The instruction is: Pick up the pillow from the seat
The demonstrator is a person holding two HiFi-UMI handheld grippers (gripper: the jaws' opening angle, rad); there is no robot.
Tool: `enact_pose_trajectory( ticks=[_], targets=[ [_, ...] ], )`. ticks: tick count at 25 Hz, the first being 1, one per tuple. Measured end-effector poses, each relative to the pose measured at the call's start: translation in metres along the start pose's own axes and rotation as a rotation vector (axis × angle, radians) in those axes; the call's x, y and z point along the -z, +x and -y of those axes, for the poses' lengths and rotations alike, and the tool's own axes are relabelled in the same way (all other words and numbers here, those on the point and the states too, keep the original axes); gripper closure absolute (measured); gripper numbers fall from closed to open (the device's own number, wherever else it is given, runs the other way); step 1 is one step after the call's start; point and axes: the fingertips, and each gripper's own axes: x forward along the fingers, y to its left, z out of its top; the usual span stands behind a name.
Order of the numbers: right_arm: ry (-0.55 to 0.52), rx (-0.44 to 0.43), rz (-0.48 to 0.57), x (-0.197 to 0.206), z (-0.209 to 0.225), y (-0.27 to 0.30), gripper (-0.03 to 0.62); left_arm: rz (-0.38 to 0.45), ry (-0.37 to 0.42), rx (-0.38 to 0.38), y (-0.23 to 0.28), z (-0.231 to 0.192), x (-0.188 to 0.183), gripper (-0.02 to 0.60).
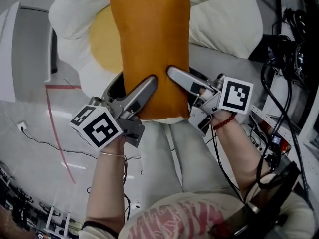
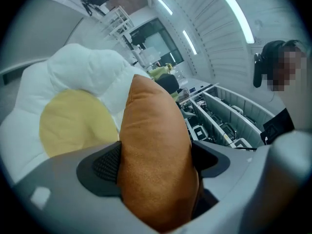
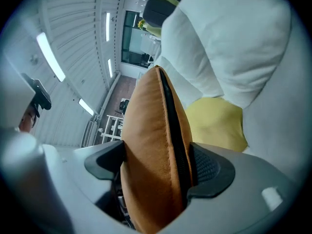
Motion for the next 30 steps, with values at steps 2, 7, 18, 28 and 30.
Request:
enact_pose_trajectory(
  ticks=[2, 7, 18, 28, 30],
  targets=[
    [-0.039, -0.029, 0.023, -0.006, -0.041, -0.008, 0.172, 0.028, 0.049, 0.019, -0.016, 0.034, -0.021, 0.120],
    [-0.124, -0.092, 0.055, -0.030, -0.129, -0.023, 0.172, 0.092, 0.131, 0.048, -0.042, 0.106, -0.073, 0.120],
    [-0.282, -0.224, 0.151, -0.053, -0.305, -0.071, 0.177, 0.210, 0.324, 0.128, -0.107, 0.259, -0.155, 0.120],
    [-0.496, -0.364, 0.206, -0.061, -0.452, -0.114, 0.177, 0.338, 0.536, 0.200, -0.175, 0.390, -0.210, 0.120],
    [-0.538, -0.399, 0.219, -0.061, -0.480, -0.120, 0.175, 0.371, 0.579, 0.221, -0.187, 0.412, -0.220, 0.121]
  ],
)
